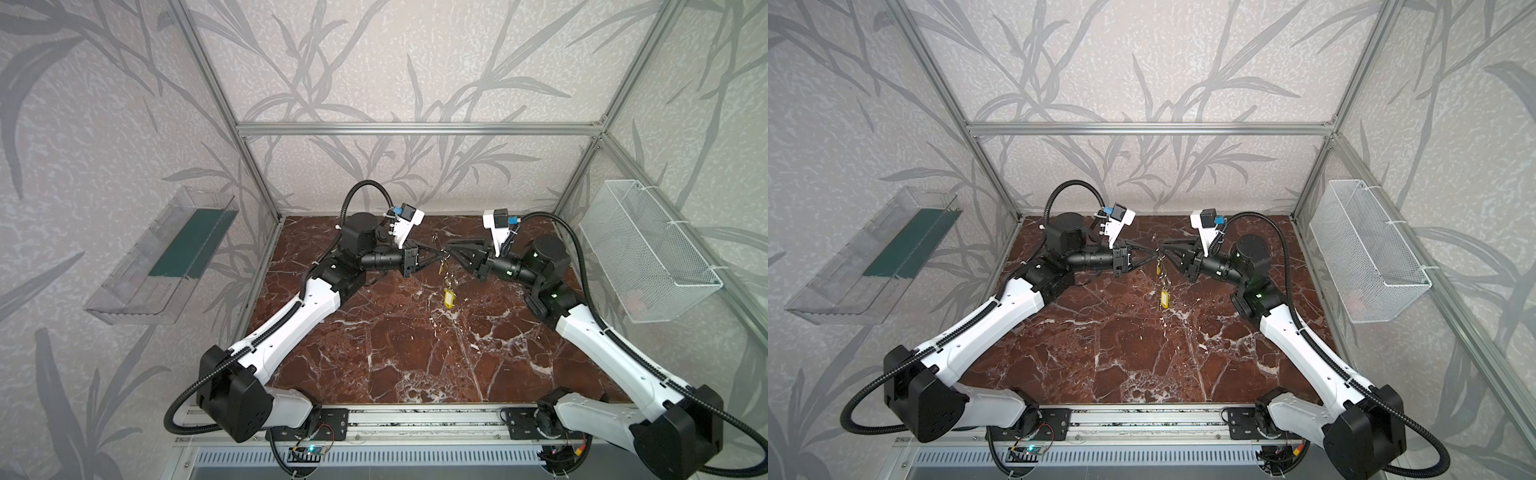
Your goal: Put the keys on the keyring
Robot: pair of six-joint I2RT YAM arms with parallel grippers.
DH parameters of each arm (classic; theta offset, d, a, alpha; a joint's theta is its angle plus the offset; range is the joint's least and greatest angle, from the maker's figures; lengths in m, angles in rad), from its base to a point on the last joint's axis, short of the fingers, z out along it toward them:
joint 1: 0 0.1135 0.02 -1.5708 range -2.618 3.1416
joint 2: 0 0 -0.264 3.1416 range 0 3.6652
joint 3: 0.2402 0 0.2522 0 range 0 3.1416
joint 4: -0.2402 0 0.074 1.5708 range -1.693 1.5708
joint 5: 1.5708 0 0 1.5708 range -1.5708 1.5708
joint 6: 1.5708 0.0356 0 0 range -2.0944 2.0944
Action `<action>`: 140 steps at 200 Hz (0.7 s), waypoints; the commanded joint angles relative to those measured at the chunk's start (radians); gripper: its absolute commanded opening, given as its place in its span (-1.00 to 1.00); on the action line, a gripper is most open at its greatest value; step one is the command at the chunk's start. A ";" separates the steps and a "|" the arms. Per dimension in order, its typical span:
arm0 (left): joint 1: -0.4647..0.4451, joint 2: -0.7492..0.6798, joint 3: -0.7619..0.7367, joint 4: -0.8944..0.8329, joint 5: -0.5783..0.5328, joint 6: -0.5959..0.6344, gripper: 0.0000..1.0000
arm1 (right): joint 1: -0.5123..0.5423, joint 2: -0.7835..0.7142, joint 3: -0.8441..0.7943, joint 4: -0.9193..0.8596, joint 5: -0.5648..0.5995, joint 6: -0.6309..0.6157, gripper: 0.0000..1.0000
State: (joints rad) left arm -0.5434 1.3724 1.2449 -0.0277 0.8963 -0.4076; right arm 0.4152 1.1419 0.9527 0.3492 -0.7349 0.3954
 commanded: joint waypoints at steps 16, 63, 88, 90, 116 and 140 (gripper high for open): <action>0.004 -0.033 0.099 -0.266 -0.025 0.212 -1.00 | -0.030 -0.043 0.078 -0.194 -0.064 -0.112 -0.51; 0.003 -0.028 0.148 -0.415 -0.025 0.347 -1.00 | -0.030 -0.022 0.148 -0.416 -0.128 -0.242 -0.51; 0.002 -0.027 0.169 -0.467 -0.028 0.394 -1.00 | -0.030 -0.002 0.181 -0.491 -0.153 -0.285 -0.51; 0.003 -0.026 0.171 -0.472 -0.027 0.397 -1.00 | -0.030 0.000 0.185 -0.496 -0.156 -0.288 -0.51; 0.002 -0.026 0.185 -0.512 -0.030 0.435 -1.00 | -0.030 0.013 0.217 -0.566 -0.174 -0.332 -0.51; 0.002 -0.023 0.196 -0.537 -0.028 0.462 -1.00 | -0.029 0.023 0.232 -0.594 -0.202 -0.362 -0.52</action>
State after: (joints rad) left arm -0.5415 1.3685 1.3956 -0.5179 0.8612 -0.0185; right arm 0.3862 1.1553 1.1393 -0.1719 -0.8833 0.0937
